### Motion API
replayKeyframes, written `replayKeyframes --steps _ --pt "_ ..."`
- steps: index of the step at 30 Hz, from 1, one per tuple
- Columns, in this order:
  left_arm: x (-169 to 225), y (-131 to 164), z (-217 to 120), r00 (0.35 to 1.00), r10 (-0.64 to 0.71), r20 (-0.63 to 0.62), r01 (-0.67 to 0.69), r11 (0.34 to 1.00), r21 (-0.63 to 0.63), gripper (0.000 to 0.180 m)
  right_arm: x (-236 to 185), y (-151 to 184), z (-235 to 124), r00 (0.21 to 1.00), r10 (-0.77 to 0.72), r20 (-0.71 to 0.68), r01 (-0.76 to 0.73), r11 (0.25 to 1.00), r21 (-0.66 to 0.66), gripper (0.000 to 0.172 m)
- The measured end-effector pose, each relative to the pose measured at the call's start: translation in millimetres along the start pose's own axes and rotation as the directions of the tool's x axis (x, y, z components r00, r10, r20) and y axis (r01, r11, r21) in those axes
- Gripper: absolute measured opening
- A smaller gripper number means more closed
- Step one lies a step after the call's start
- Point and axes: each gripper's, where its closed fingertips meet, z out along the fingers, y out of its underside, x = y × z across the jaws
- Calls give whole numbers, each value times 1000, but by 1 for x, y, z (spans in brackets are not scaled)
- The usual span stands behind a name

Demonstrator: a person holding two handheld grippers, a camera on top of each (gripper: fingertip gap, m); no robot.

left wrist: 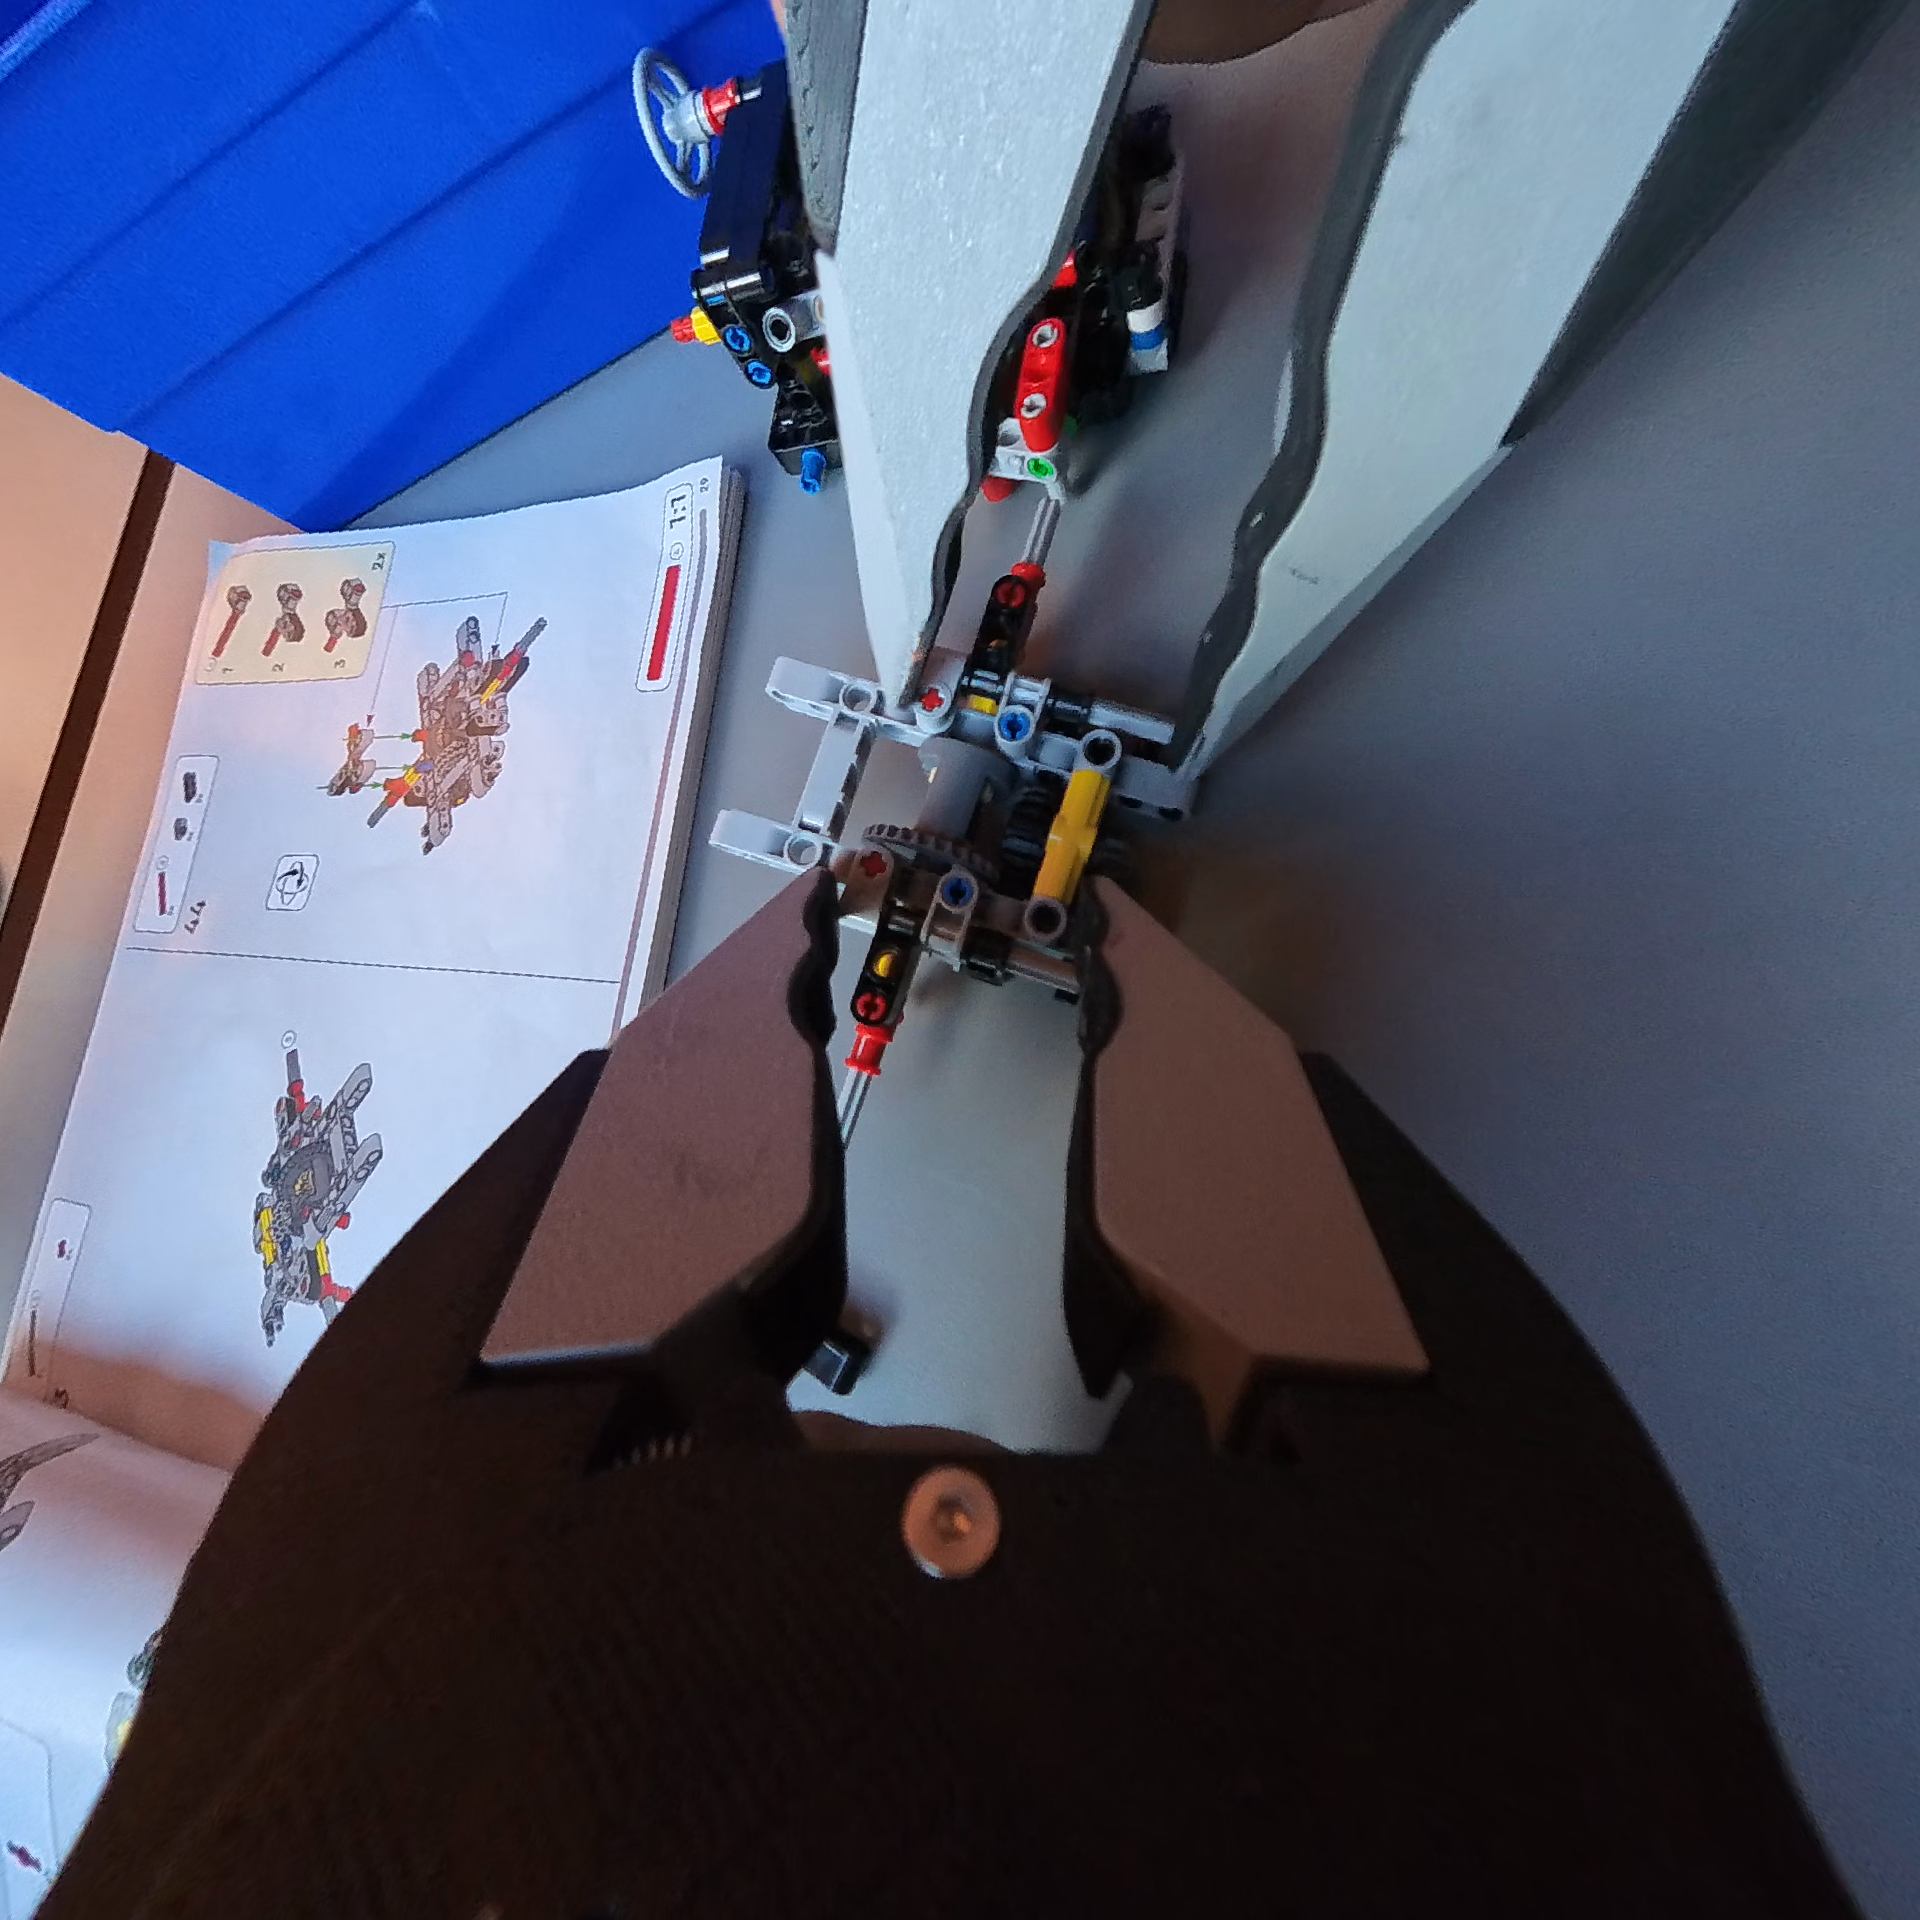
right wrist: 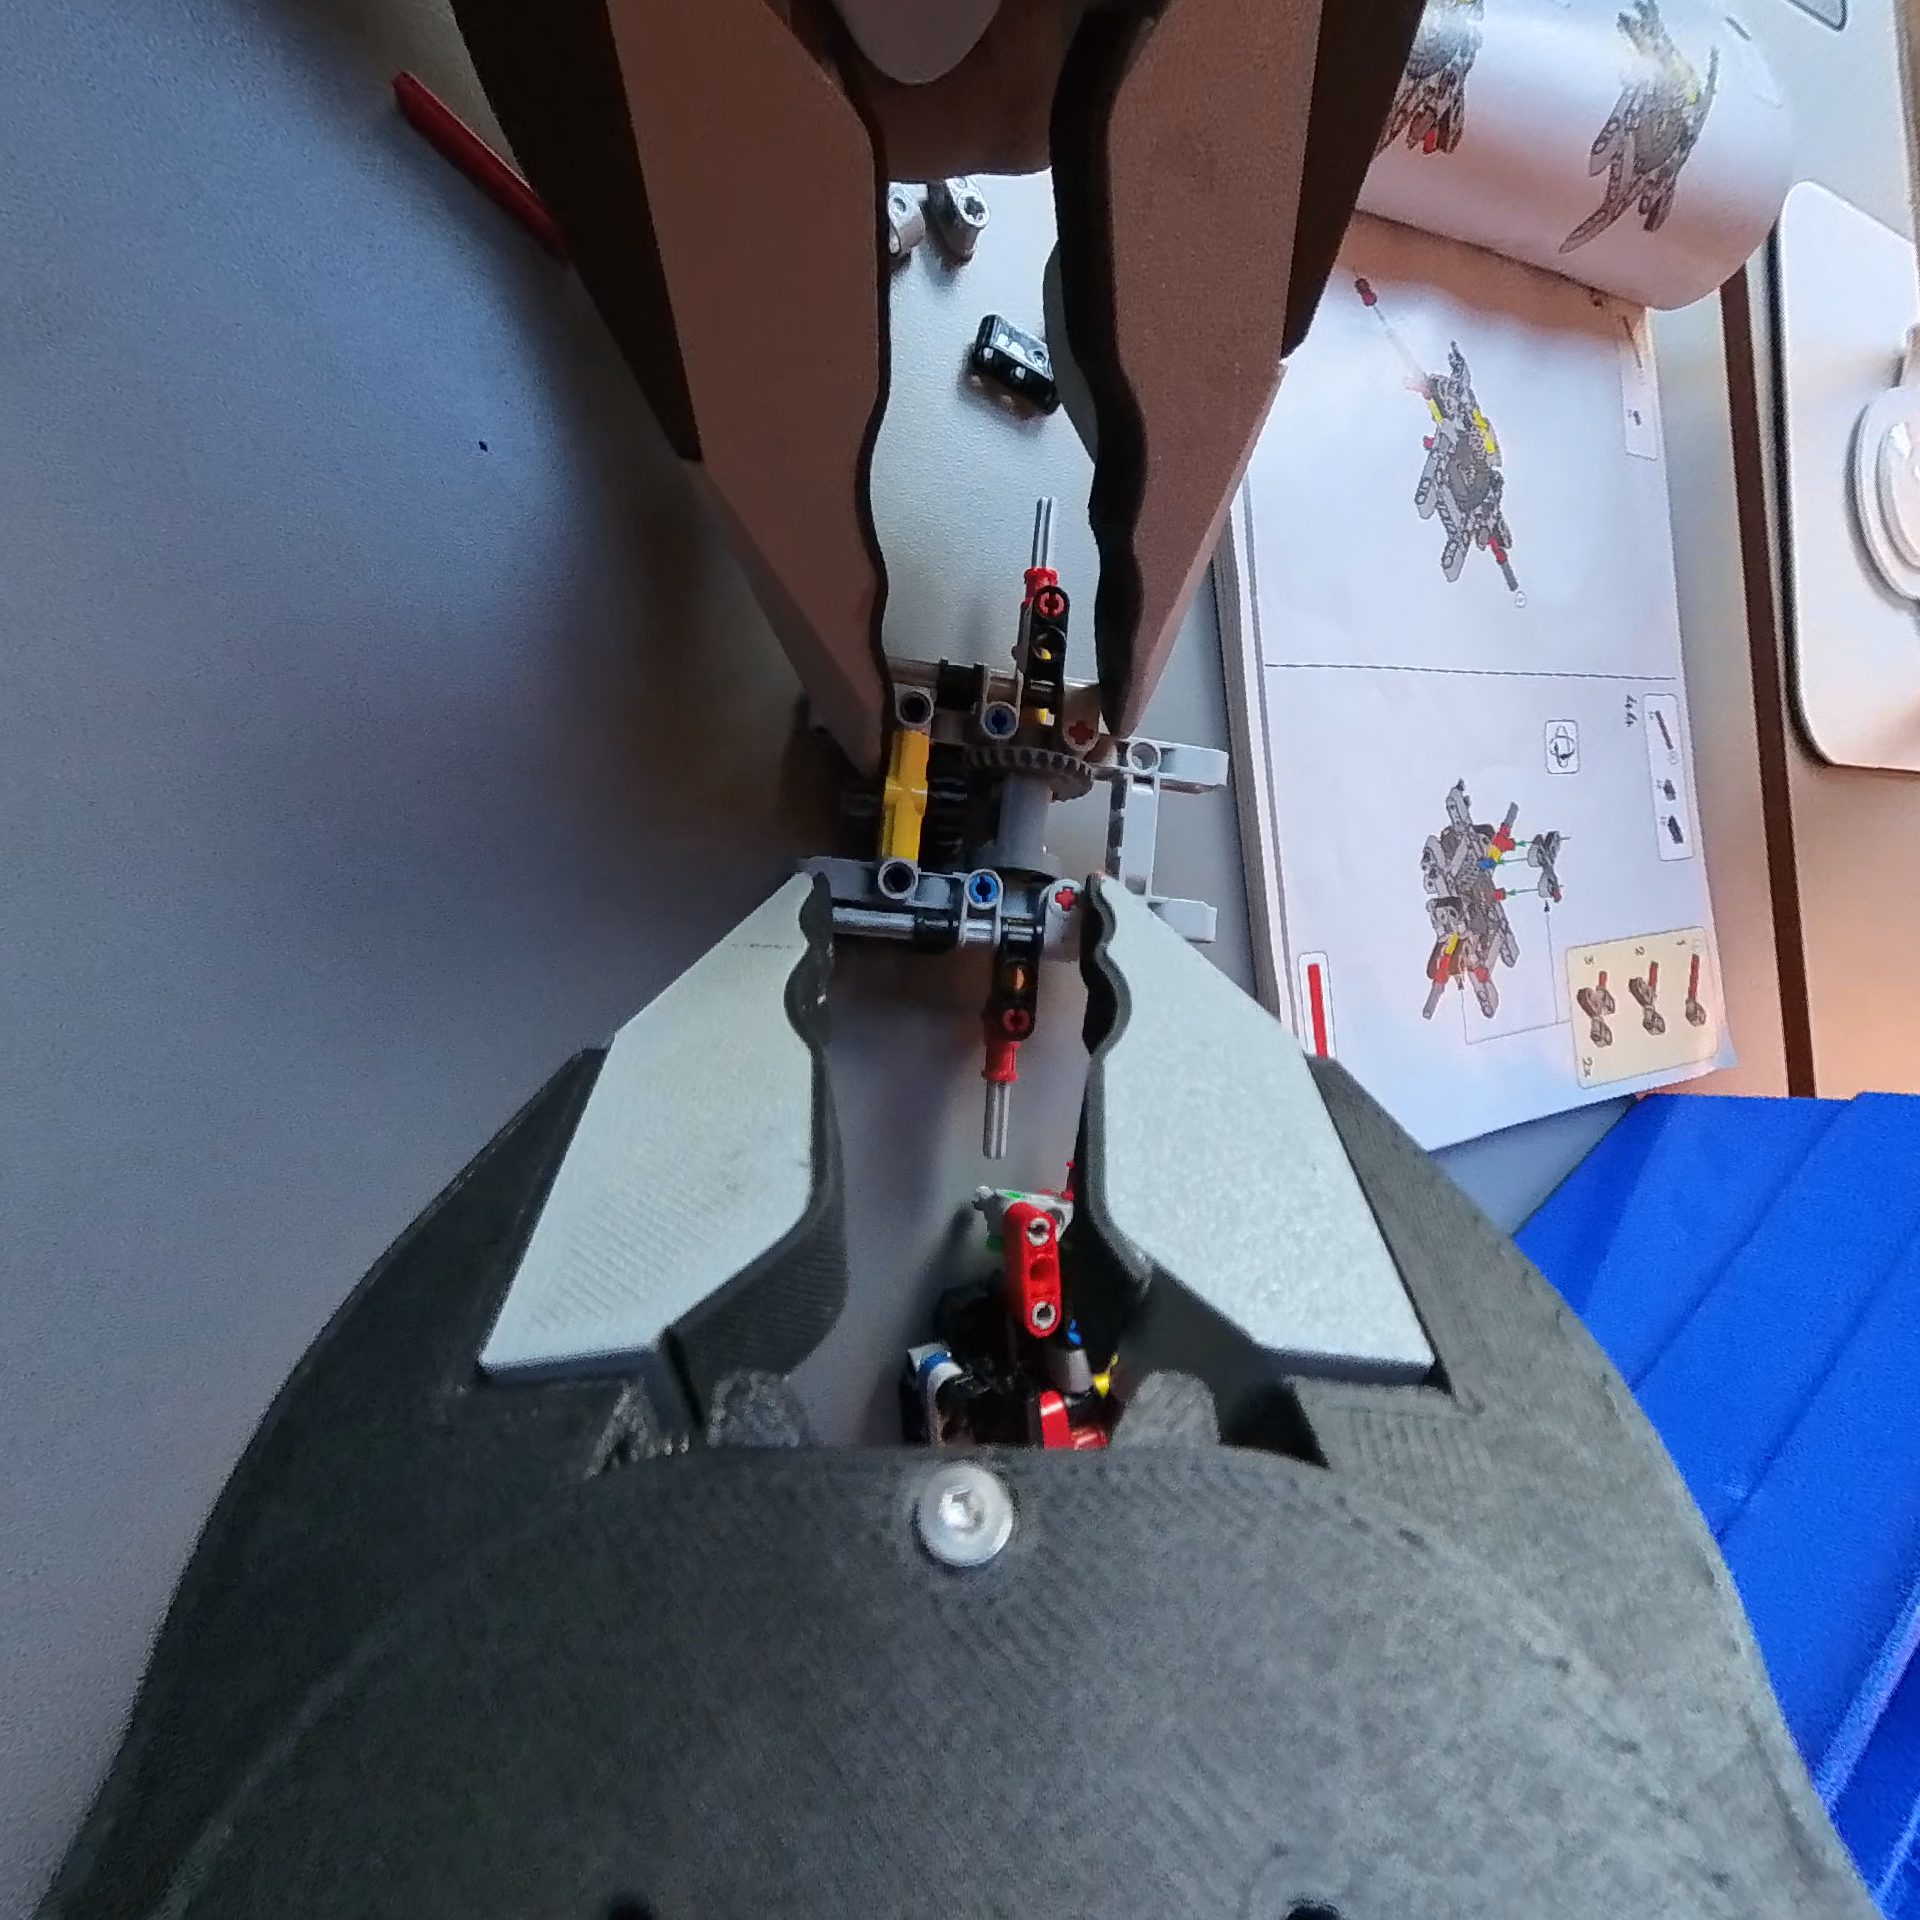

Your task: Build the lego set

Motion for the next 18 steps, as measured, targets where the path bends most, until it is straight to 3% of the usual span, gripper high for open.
replayKeyframes --steps 18 --pt "0 0 0 1000 -7 -2 7 1000 4 44 0 1 1 1000 24 20 -25 999 21 46"
